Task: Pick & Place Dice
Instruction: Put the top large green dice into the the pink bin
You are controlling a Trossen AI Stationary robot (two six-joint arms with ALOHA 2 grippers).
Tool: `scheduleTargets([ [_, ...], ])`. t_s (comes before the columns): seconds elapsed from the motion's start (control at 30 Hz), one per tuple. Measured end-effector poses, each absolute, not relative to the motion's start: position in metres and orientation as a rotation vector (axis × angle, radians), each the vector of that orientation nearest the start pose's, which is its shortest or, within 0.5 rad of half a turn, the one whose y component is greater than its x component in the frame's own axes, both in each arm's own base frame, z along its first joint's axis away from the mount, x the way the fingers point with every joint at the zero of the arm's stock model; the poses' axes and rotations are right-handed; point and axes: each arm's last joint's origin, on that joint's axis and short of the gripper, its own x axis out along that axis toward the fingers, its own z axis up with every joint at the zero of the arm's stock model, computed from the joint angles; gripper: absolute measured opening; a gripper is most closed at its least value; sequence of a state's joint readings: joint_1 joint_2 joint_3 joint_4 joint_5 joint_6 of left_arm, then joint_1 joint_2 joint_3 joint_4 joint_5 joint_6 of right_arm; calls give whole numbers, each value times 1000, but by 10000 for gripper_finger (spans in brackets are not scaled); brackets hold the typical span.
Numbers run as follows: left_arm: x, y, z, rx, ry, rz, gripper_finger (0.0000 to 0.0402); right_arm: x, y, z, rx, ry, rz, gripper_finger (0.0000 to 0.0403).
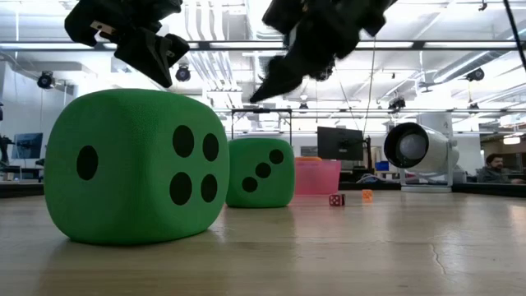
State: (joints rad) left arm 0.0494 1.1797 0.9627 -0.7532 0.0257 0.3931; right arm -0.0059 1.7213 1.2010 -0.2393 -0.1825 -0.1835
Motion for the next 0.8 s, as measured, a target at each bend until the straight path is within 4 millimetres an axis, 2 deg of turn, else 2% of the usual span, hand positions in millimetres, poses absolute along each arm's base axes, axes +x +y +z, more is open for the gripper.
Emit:
scheduleTargets([
  [0.07, 226, 10, 274, 325, 959, -169, 8, 378, 3, 215, -77, 767, 229, 380],
  [0.13, 226, 10, 274, 325, 960, -169, 8, 382, 3, 209, -75, 787, 228, 380],
  [0.27, 226, 10, 274, 325, 959, -168, 8, 388, 3, 208, -73, 781, 227, 380],
  [0.8, 225, 10, 273, 322, 966, -169, 8, 387, 2, 198, -54, 815, 165, 380],
])
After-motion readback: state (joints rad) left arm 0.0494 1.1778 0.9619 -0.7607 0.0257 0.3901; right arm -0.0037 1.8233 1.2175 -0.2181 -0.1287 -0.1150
